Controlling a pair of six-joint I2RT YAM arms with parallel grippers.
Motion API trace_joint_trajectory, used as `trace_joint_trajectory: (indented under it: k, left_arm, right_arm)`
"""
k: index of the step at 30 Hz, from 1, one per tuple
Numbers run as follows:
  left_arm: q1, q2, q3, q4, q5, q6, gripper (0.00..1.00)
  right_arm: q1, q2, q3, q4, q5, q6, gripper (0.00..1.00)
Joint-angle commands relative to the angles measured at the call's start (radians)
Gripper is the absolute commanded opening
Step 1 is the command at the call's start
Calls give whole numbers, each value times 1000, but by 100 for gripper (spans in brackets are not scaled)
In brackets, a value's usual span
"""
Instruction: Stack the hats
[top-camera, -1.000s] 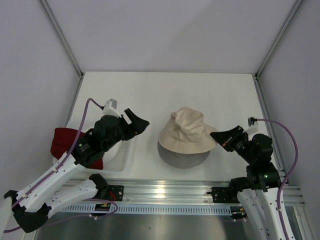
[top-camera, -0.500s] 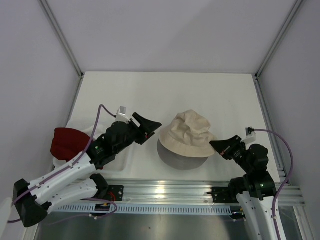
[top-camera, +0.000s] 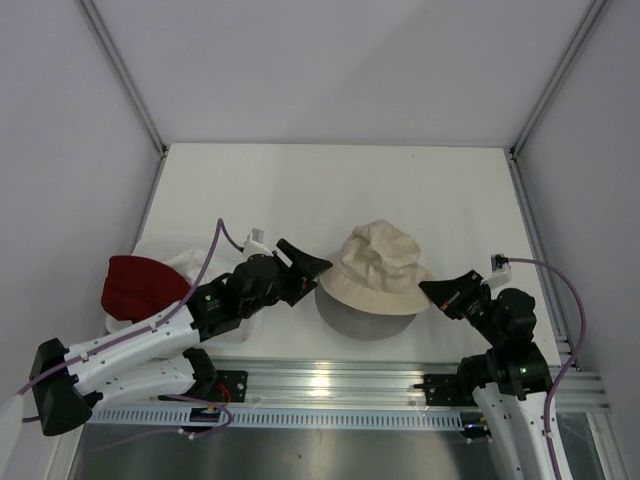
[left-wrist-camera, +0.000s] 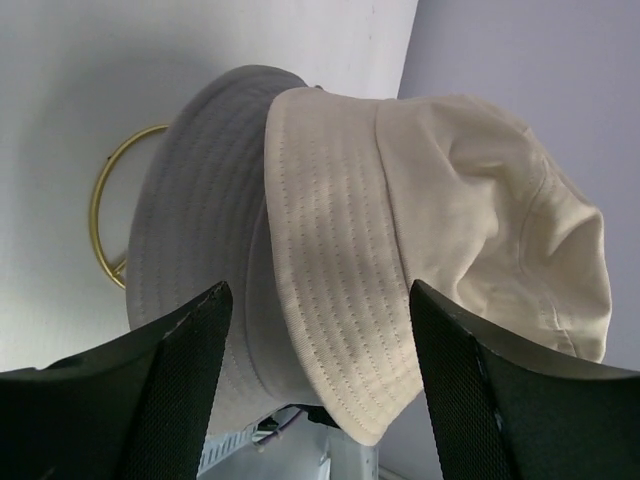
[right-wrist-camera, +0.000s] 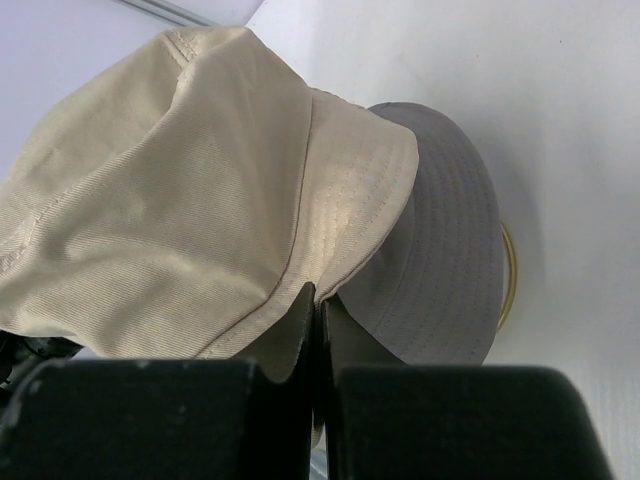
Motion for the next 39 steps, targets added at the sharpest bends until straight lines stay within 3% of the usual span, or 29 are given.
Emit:
trace_joint_trajectory:
  k: [1, 3, 8, 10, 12, 13, 14, 24, 31, 39]
  left_arm:
    - [-16, -9, 31, -4, -52, -54, 74]
    - [-16, -2, 17, 36, -48, -66, 70]
    - [-25, 64, 37, 109, -95, -66, 43]
    - [-25, 90, 33, 168, -94, -64, 38]
    - [-27, 103, 29, 202, -91, -46, 26]
    - [-30, 110, 31, 208, -91, -35, 10]
    - [-31, 112, 36, 207, -94, -23, 1]
    - [-123, -21, 51, 216, -279, 297, 1]
    - [-154, -23, -13, 414, -235, 538, 1]
    - [-163, -35, -49, 446, -265, 658, 1]
  right_arm:
    - [8, -5, -5, 19, 6, -12, 0]
    - [6, -5, -8, 28, 6, -9, 0]
    - [8, 2, -25, 32, 19, -12, 0]
    - [8, 4, -28, 32, 14, -14, 0]
    - [8, 5, -25, 32, 9, -15, 0]
    - [9, 5, -23, 32, 8, -18, 0]
    - [8, 7, -22, 29, 8, -21, 0]
    - [9, 15, 26, 49, 29, -89, 0]
    - [9, 15, 67, 60, 84, -211, 0]
    - [9, 15, 112, 121, 80, -282, 0]
